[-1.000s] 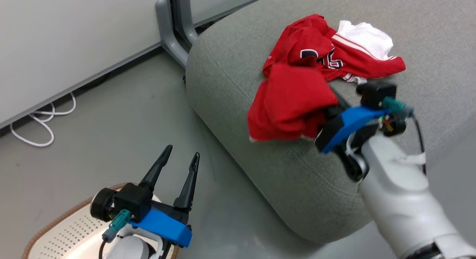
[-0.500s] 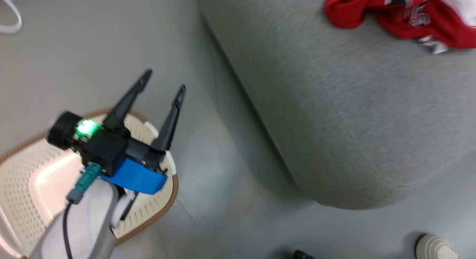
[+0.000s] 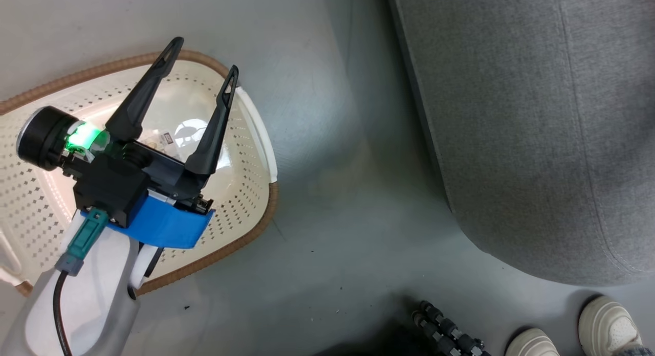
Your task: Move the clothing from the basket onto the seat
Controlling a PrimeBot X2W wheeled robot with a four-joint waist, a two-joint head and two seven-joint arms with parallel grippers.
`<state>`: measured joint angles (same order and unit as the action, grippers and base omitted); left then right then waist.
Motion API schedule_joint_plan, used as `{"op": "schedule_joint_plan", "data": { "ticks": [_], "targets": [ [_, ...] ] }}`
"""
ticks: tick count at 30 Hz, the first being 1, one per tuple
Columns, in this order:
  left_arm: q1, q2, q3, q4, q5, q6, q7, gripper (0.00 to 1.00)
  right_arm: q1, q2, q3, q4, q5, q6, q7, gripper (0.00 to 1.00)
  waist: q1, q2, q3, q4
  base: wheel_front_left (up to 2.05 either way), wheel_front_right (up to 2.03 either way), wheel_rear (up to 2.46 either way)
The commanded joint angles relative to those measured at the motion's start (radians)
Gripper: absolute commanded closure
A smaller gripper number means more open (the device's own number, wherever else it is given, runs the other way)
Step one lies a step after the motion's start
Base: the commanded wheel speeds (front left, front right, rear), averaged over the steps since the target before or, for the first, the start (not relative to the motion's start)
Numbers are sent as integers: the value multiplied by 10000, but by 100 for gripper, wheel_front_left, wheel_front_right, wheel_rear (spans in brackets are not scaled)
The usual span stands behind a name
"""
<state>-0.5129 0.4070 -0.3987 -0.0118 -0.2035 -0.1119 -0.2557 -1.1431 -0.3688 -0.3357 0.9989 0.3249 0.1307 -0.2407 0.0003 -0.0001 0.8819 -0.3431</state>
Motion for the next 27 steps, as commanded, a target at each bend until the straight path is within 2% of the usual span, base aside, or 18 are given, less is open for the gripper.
{"op": "schedule_joint_plan", "data": {
  "ticks": [1,2,3,5,6,11,17,22,27],
  "targets": [
    [69,14,18,27,-57,46,-1,0,110,15,17,57,-131,1,-72,100,-3,1,-72,37,0,0,0],
    [95,-30,1,87,-82,55,-9,0,168,52,47,81,-171,1,-112,100,-3,1,-169,39,0,0,0],
    [103,-81,-21,144,-117,59,-19,0,226,75,94,80,-205,1,-121,95,-3,1,-279,55,0,0,0],
    [124,-217,-62,304,-189,59,-49,0,379,113,217,70,-327,1,-165,20,-3,1,-588,108,0,0,0],
    [189,-405,-127,514,-292,41,-76,0,575,87,401,94,-471,1,-187,0,-3,1,-1022,197,0,0,0],
    [559,-1188,-95,1070,-629,-44,-97,0,1392,-91,1126,-1,-840,1,-142,0,-3,1,-2575,547,0,0,0],
    [1598,-2058,314,1837,-1046,-130,-103,0,2754,68,2203,-647,-997,1,145,0,-3,1,-4808,1014,0,0,0],
    [2682,-2567,768,2261,-1226,-190,-97,0,4275,298,2872,-1731,-799,1,359,0,-3,1,-6430,1463,0,0,0],
    [3652,-2870,1333,2399,-1424,-214,-96,0,5960,485,3229,-3311,-598,1,533,0,-3,1,-7540,1907,0,0,0]
  ]
}}
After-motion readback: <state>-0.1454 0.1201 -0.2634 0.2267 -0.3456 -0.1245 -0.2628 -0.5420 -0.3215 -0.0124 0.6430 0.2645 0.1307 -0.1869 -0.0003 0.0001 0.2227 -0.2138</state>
